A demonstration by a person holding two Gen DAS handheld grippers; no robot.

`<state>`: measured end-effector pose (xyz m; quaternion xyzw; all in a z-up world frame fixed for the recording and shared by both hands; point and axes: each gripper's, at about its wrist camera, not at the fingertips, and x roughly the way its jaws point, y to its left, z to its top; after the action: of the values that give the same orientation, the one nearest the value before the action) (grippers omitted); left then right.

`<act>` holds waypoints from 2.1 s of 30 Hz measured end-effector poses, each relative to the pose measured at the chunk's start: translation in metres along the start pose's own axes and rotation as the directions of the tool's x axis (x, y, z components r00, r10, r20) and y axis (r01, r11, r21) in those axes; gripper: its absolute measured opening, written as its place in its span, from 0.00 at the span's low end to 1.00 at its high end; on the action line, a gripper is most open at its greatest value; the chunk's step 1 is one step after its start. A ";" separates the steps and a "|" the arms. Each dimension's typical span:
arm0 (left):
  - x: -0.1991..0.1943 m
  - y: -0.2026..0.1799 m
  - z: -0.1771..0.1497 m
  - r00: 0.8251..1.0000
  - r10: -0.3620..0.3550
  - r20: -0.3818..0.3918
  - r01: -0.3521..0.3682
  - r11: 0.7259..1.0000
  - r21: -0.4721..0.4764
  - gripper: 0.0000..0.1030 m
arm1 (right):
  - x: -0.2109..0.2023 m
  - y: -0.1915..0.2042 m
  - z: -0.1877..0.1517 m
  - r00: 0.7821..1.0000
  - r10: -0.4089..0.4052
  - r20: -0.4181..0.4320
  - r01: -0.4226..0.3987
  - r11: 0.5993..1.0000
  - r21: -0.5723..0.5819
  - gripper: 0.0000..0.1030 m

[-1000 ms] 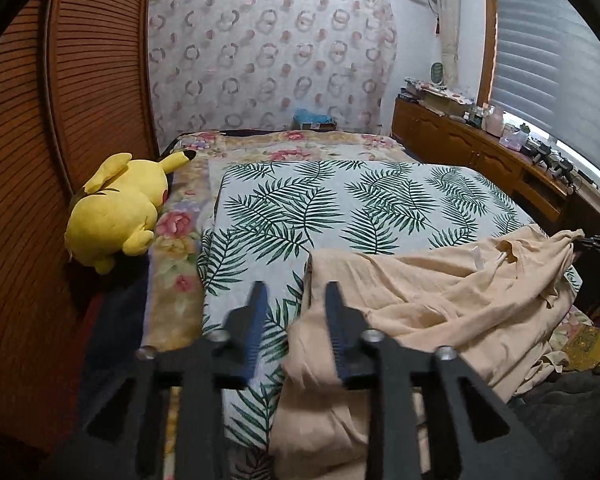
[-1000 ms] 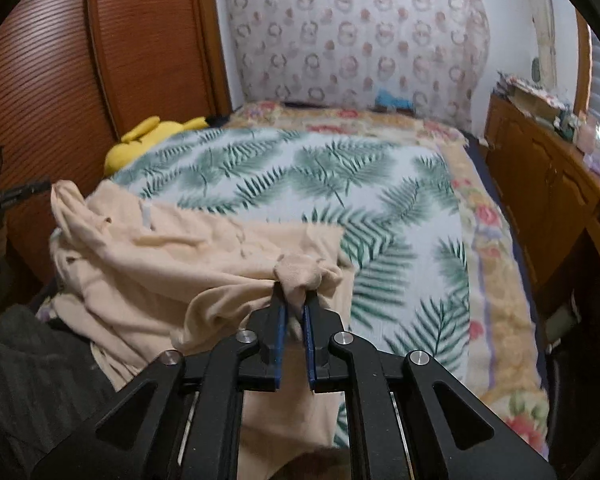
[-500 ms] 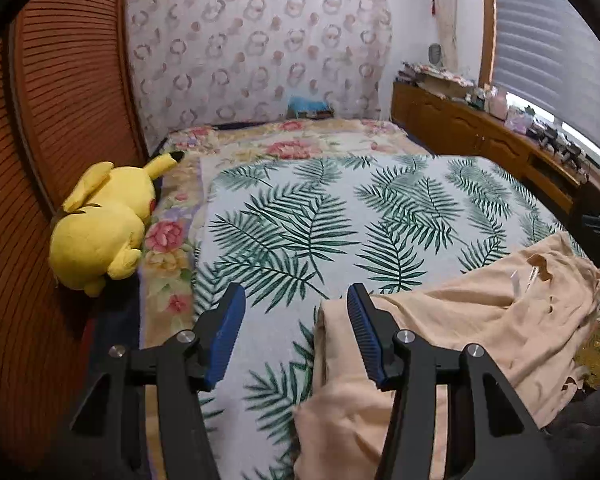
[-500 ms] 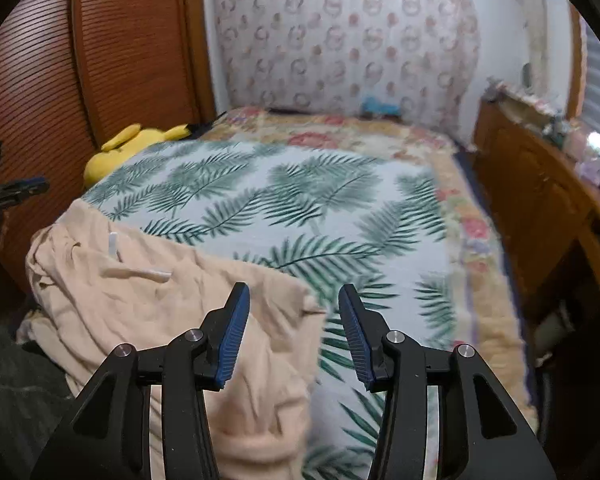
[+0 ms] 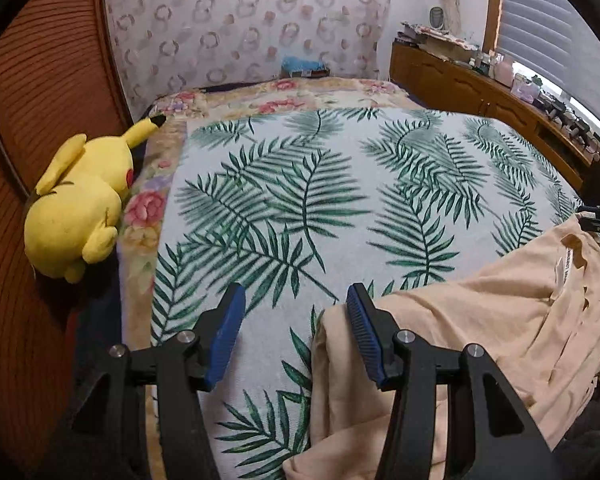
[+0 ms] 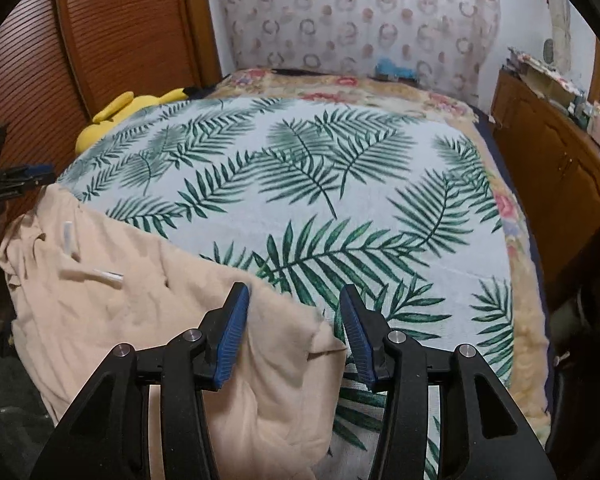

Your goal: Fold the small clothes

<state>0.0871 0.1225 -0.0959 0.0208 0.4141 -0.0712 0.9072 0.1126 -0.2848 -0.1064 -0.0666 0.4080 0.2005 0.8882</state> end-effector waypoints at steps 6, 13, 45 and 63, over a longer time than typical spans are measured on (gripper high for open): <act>0.010 -0.001 -0.009 0.999 -0.011 -0.051 0.011 1.000 -0.006 0.51 | 0.009 0.000 -0.008 0.999 -0.005 -0.042 0.005 1.000 0.001 0.56; 0.004 0.001 -0.015 0.998 -0.044 -0.045 0.043 0.998 -0.035 0.50 | 0.009 0.007 -0.008 0.997 -0.028 -0.068 0.026 0.999 -0.028 0.56; -0.019 -0.020 -0.027 0.972 -0.234 -0.009 0.234 0.972 -0.014 0.08 | 0.007 0.019 -0.009 0.997 0.054 -0.049 -0.056 0.998 -0.041 0.10; -0.260 -0.025 0.013 0.809 -0.219 0.546 0.241 0.970 0.031 0.06 | -0.203 0.054 0.014 0.902 0.128 0.413 -0.117 0.992 -0.051 0.05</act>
<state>-0.0751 0.1253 0.1097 -0.0685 0.1396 -0.1751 0.9722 -0.0191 -0.2928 0.0574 -0.0078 0.2108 0.2705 0.9393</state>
